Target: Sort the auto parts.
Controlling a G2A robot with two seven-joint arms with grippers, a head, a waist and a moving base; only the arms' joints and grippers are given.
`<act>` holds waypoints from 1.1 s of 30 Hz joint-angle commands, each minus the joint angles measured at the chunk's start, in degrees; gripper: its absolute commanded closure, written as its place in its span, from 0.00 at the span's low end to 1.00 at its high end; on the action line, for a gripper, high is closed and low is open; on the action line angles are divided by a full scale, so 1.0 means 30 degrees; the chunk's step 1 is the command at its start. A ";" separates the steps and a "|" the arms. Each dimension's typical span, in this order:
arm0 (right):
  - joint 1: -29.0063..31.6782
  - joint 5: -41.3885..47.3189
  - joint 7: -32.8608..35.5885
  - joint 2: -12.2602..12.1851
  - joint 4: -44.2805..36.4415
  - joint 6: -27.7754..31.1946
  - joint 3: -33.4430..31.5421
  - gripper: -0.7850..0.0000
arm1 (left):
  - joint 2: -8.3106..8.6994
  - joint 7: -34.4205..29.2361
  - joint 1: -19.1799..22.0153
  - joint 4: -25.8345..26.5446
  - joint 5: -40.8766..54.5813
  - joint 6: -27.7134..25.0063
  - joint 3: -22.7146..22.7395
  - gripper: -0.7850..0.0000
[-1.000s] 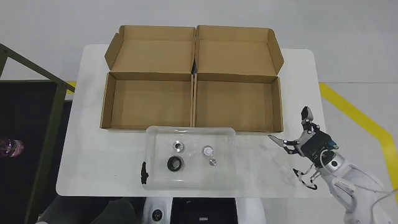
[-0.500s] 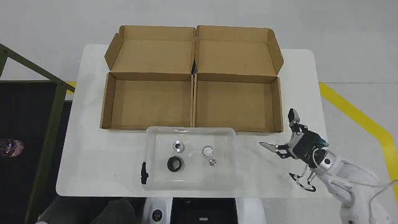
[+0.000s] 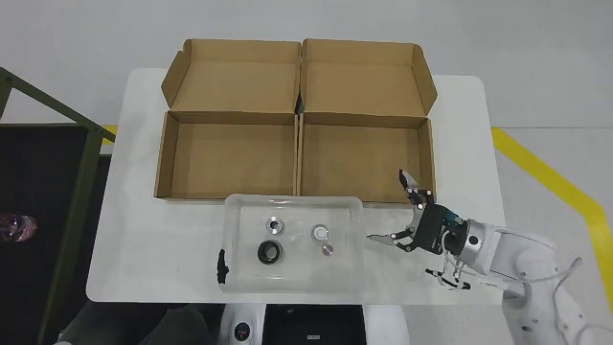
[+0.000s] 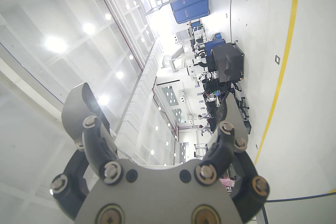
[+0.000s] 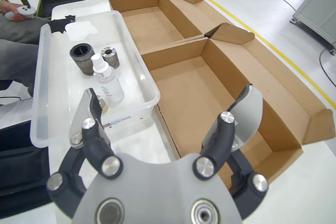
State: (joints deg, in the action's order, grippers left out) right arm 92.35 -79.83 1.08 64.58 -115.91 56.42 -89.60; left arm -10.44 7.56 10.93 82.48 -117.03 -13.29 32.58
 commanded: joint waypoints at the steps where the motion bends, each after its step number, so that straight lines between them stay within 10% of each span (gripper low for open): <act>1: -0.0414 0.0185 0.0515 -0.0001 -0.0167 0.0120 0.0660 0.00 | 0.0000 0.0000 0.0000 0.0001 0.0000 0.0000 0.0000 0.00; 33: -0.4245 0.0428 0.6092 -0.0075 0.1035 0.0066 0.8030 0.00 | 0.0000 0.0000 0.0000 0.0001 0.0000 0.0000 0.0000 0.00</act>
State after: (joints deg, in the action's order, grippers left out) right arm 79.87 -78.59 19.23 64.34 -113.18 56.78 -65.89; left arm -10.44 7.56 10.93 82.48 -117.03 -13.29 32.58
